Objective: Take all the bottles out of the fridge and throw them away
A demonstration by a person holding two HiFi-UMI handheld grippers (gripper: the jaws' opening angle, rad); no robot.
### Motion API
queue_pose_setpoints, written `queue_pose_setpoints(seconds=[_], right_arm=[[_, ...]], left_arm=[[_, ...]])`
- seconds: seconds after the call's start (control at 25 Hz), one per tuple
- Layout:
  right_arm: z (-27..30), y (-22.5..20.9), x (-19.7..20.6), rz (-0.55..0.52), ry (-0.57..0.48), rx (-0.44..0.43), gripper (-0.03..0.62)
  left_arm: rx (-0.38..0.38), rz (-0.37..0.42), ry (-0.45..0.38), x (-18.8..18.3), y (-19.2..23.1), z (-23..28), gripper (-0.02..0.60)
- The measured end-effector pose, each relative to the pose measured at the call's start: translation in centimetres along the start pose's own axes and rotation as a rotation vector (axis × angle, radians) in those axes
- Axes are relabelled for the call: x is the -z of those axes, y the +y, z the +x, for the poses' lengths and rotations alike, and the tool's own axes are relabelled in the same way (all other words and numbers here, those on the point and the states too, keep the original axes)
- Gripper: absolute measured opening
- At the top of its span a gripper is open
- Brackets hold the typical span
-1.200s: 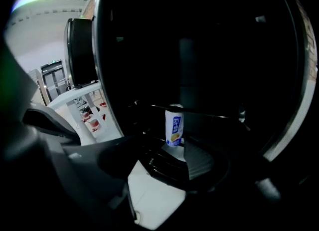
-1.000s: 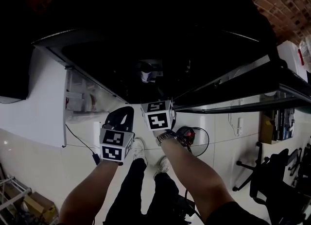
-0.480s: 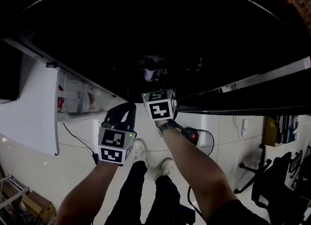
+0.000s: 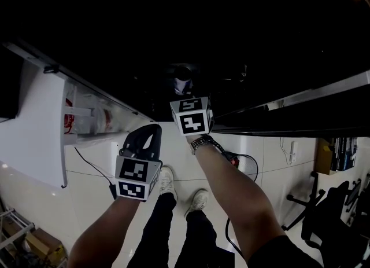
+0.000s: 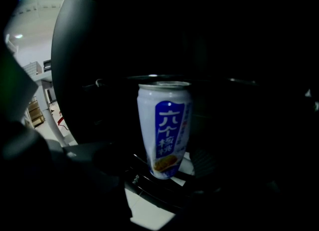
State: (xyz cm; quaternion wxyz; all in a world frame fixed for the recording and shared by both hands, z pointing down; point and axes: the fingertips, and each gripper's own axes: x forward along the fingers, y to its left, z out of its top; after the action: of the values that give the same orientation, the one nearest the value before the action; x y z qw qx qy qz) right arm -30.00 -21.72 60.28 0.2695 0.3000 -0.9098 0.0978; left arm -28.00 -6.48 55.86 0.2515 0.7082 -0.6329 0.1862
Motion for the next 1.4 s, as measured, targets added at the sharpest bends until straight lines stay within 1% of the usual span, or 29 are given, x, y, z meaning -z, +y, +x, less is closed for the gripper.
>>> queue_pose_setpoints(seconds=[0.04, 0.12, 0.16, 0.56, 0.8, 0.96, 1.12, 1.32, 1.4], right_arm=[[0.0, 0.0, -0.2, 0.001, -0.005, 0.001, 0.350], [0.0, -0.2, -0.5, 0.005, -0.015, 0.011, 0.307], [0.0, -0.4, -0.6, 0.005, -0.017, 0.016, 0.272], [-1.9, 0.2, 0.1, -0.042, 0.016, 0.006, 0.268], [-4.4, 0.8, 1.5, -0.022, 0.007, -0.011, 0.267], [-6.9, 1.1, 2.5, 0.010, -0.002, -0.023, 0.268], [-9.8, 1.2, 4.5, 0.024, 0.011, -0.036, 0.267], [-14.4, 0.3, 7.6, 0.003, 0.047, -0.041, 0.267], [-16.3, -0.2, 9.2, 0.014, 0.063, -0.037, 0.267]], left_arm=[[0.000, 0.000, 0.002, 0.1, 0.0, -0.1, 0.003], [0.000, 0.003, 0.005, 0.1, 0.0, -0.1, 0.003], [-0.001, 0.004, 0.006, 0.0, 0.0, -0.1, 0.003], [-0.011, 0.019, 0.019, 0.2, -0.5, -0.6, 0.003], [-0.014, 0.032, 0.021, 0.0, -1.6, -0.6, 0.003], [-0.009, 0.042, 0.027, -0.1, -3.1, -0.5, 0.003], [0.000, 0.057, 0.039, 0.2, -5.3, -0.4, 0.003], [0.015, 0.082, 0.077, 1.9, -8.8, -0.5, 0.003], [0.030, 0.091, 0.091, 2.5, -10.5, -0.5, 0.003]])
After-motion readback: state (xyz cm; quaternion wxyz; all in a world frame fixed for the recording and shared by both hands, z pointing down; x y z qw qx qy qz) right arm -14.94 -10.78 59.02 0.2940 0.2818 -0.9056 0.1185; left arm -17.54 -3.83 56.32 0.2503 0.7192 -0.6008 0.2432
